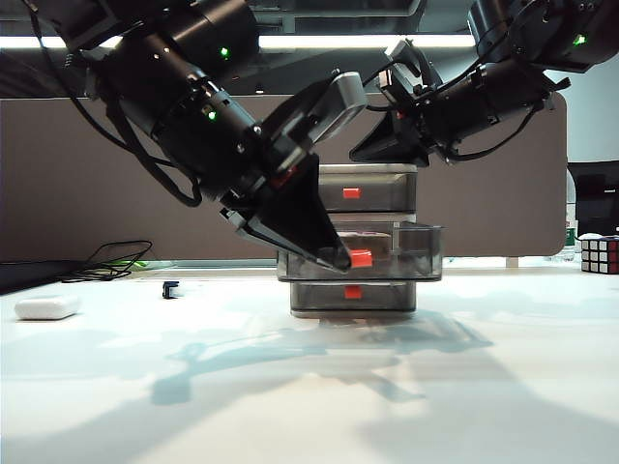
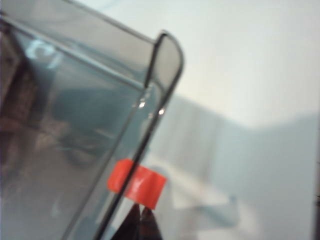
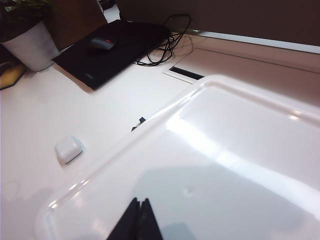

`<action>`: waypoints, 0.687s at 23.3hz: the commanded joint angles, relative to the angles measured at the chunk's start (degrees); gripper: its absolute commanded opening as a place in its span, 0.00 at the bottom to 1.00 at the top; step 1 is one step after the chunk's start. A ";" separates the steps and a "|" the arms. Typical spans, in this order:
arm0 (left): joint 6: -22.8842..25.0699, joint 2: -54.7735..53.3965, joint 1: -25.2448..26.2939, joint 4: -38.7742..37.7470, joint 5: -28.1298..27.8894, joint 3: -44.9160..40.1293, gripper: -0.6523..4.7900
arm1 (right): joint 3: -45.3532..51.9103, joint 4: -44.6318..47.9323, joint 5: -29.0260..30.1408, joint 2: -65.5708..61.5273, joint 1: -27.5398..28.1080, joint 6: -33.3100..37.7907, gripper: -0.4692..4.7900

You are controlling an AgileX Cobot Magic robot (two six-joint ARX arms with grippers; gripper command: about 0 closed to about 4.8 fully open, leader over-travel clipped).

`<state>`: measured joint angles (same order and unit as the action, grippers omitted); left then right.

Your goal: Open the second layer of the drawer on the table, pick up a pack of napkins on the table and put it in, and finally close the drawer.

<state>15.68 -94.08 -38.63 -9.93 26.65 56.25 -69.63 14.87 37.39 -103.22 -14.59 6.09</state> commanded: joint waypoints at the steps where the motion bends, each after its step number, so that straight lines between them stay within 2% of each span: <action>1: -0.02 -0.20 0.02 3.04 -5.57 0.09 0.11 | -0.20 -0.37 -0.20 0.20 -0.11 -0.37 0.08; 5: -0.02 -0.26 0.02 5.42 -7.61 0.09 0.11 | -0.20 -1.81 -0.70 0.20 -0.11 -0.37 0.08; 7: -0.04 -0.26 0.02 7.13 -7.98 0.09 0.11 | -0.20 -5.51 -4.07 0.20 -0.11 -1.51 0.08; 12: -0.04 -0.26 0.02 7.80 -10.16 0.09 0.11 | -0.20 -10.62 -7.65 0.20 -0.11 -3.39 0.08; 16: -0.04 -0.26 0.02 10.03 -12.90 0.09 0.11 | -0.20 -11.96 -7.69 0.20 -0.11 -3.37 0.08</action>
<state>15.64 -94.45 -38.61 -2.28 15.44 56.25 -70.50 7.94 31.00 -102.30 -14.79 2.70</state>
